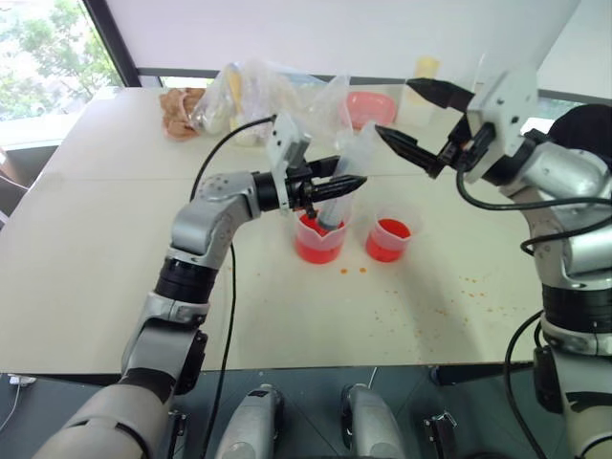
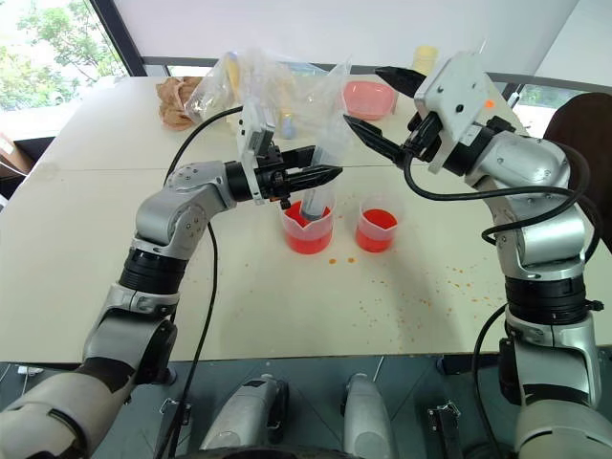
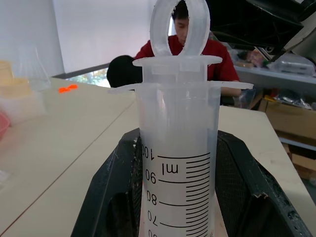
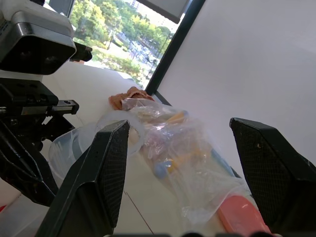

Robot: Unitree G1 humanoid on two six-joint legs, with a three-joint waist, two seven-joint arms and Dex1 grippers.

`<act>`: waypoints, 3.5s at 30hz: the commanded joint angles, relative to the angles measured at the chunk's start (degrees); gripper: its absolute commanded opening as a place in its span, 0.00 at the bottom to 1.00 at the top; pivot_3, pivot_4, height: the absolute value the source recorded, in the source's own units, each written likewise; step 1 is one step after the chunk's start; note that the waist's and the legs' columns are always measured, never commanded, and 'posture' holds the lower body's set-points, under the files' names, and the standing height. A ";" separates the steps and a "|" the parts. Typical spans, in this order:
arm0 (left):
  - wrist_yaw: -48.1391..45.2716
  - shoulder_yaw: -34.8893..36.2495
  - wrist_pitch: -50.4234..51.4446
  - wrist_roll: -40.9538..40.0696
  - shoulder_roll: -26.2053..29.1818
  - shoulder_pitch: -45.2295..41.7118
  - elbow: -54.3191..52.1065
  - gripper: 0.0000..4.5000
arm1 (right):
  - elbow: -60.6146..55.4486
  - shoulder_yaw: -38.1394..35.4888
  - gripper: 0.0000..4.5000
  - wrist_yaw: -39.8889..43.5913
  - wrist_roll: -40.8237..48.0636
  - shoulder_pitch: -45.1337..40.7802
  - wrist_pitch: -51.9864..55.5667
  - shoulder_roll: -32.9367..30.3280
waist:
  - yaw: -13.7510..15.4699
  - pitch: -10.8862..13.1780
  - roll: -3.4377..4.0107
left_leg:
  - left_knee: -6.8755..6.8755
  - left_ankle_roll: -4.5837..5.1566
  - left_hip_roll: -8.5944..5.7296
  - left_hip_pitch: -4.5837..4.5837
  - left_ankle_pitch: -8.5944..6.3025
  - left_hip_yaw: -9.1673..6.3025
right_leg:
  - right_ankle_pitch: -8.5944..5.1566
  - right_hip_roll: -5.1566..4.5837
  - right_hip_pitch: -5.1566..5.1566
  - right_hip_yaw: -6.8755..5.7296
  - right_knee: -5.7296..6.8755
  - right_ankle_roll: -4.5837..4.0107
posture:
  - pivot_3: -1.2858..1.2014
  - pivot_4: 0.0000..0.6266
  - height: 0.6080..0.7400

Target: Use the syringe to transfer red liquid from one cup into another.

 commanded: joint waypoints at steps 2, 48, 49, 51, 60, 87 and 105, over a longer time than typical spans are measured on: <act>-1.29 -1.48 -2.31 0.82 -0.37 0.37 -2.94 0.32 | 0.49 0.09 0.75 0.17 -1.04 -1.78 -1.82 1.06 | 0.02 0.00 0.00 | 0.00 0.00 0.00 0.00 0.00 0.00 | 0.00 0.00 0.00 0.00 0.00 0.00 | 0.52 0.24 1.00; 2.41 -4.01 -12.66 7.68 -3.10 6.97 3.68 0.32 | 8.80 -2.65 0.01 -2.23 -6.99 -8.24 -8.84 1.58 | 0.07 0.00 0.00 | 0.00 0.00 -0.04 0.01 0.00 -0.02 | 0.00 0.02 0.00 0.00 0.01 -0.01 | 0.52 0.24 1.00; 2.56 -3.95 -12.70 7.70 -3.16 6.92 3.78 0.32 | 8.97 -2.71 0.01 -2.33 -6.93 -8.35 -8.86 1.54 | 0.07 0.00 0.00 | 0.01 0.00 -0.05 0.01 0.00 -0.02 | 0.00 0.02 0.00 -0.01 0.01 -0.01 | 0.52 0.24 1.00; 2.93 -3.71 -12.72 7.57 -3.35 6.73 3.86 0.32 | 9.13 -2.65 0.01 -2.44 -6.82 -8.42 -8.92 1.50 | 0.07 0.00 0.00 | 0.00 0.00 -0.04 0.01 0.00 -0.02 | 0.00 0.02 0.00 0.00 0.00 -0.01 | 0.52 0.24 1.00; 4.00 -2.02 -13.27 6.98 -3.81 4.69 4.68 0.32 | 8.35 -2.24 0.15 -1.38 -4.47 -7.77 -7.38 1.77 | 0.09 0.00 0.00 | 0.00 0.00 -0.04 0.01 0.00 -0.03 | 0.00 0.02 0.00 -0.01 0.01 -0.01 | 0.52 0.24 1.00; 6.65 6.25 -10.63 -1.75 -9.90 -13.39 6.50 0.32 | -11.83 -28.18 0.99 -7.02 15.34 18.83 16.56 -8.74 | 0.66 0.01 -0.02 | 0.08 0.06 0.04 -0.06 -0.03 -0.02 | -0.01 -0.01 0.09 -0.05 -0.08 0.00 | 0.52 0.24 1.00; -0.85 1.28 -25.73 6.45 -21.12 -15.26 30.30 0.32 | -8.30 -21.29 0.99 -7.00 6.84 11.78 6.86 -13.52 | 0.48 0.01 -0.01 | 0.08 0.21 0.05 0.00 -0.11 0.10 | -0.01 -0.01 0.14 -0.05 -0.17 0.01 | 0.52 0.24 1.00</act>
